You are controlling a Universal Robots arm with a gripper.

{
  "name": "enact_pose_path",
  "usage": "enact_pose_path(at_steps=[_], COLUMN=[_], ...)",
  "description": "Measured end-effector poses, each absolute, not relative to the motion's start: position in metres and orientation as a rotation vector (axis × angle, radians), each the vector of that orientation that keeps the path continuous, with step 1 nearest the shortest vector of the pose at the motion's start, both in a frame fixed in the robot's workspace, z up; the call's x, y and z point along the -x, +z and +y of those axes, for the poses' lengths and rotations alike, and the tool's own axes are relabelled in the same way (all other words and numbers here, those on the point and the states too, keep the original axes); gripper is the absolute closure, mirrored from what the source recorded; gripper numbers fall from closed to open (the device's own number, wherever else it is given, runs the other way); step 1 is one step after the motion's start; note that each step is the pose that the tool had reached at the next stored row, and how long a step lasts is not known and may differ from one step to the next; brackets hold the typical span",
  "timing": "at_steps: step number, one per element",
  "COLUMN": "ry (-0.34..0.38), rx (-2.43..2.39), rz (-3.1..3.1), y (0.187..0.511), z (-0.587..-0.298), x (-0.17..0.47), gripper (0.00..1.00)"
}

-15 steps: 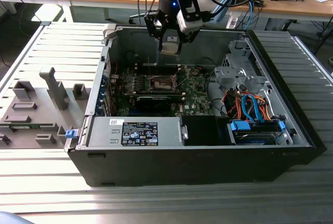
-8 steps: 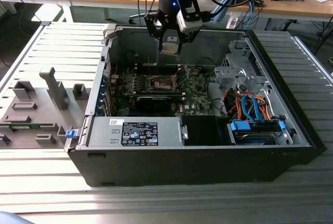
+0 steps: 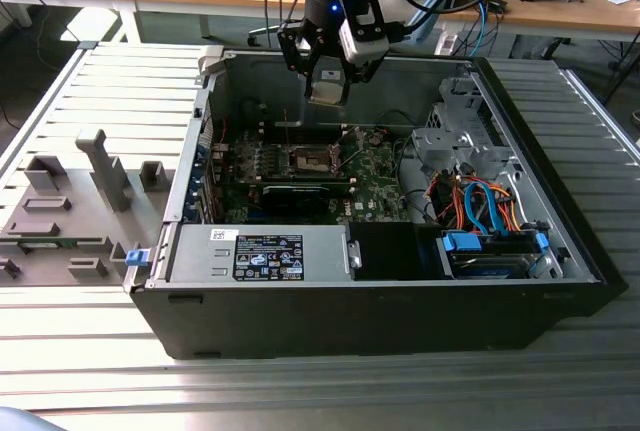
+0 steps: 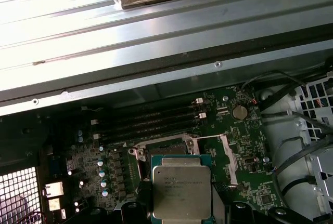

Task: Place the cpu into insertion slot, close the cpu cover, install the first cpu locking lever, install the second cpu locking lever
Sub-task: 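Place the cpu into insertion slot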

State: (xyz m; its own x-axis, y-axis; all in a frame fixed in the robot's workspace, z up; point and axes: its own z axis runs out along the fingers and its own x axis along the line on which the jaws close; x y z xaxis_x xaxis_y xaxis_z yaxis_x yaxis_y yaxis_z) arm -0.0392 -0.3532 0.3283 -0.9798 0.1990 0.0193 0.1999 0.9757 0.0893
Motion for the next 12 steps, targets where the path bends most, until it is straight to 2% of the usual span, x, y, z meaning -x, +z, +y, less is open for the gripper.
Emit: enact_pose_path(at_steps=[12], ry=[-0.142], rx=[0.329], rz=[-3.111], y=[0.3280], z=[-0.3532], x=[0.0392], gripper=[0.46])
